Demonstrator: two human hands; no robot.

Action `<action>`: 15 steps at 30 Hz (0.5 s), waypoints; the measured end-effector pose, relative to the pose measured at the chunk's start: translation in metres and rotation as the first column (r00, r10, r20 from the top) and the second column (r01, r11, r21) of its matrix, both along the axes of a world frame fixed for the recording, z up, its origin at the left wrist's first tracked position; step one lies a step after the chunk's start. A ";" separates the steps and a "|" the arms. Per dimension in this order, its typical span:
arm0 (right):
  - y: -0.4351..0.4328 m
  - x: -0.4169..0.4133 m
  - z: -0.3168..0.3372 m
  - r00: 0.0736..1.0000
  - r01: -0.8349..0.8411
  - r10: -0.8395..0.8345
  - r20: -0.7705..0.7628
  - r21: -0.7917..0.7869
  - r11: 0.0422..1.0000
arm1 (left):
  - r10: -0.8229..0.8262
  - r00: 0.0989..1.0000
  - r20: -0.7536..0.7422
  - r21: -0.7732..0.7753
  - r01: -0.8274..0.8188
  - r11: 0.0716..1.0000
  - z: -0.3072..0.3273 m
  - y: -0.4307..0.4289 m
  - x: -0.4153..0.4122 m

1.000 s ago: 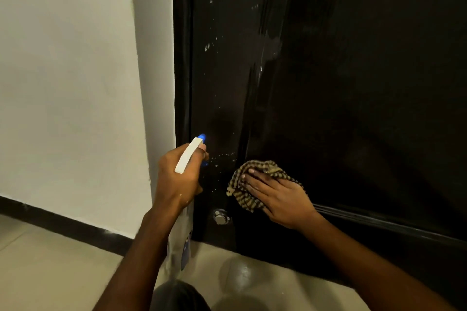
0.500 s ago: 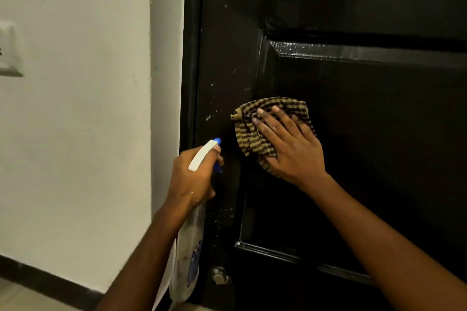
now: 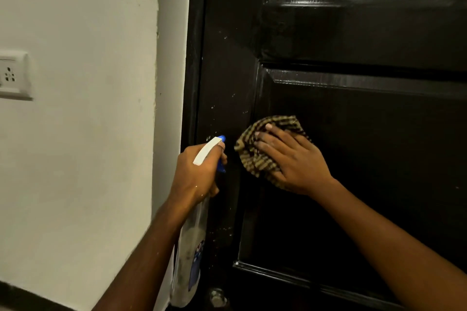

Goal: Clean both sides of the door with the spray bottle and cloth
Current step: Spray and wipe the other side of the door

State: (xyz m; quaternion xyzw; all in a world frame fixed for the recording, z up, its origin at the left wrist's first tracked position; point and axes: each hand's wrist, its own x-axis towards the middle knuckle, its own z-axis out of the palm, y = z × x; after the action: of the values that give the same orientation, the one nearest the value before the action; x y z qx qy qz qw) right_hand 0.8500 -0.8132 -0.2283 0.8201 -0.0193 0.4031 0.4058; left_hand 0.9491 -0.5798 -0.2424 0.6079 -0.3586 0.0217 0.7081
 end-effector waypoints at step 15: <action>0.047 0.062 0.123 0.927 -0.055 -0.077 0.367 0.335 0.941 | 0.070 0.997 0.010 0.003 -0.070 0.998 0.044 0.022 0.025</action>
State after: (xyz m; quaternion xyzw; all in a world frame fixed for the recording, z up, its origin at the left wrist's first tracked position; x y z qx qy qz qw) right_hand 0.9117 -0.7658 -0.1055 0.7854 -0.1701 0.5404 0.2495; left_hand 0.9744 -0.5580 -0.1979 0.6213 -0.3406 0.0490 0.7040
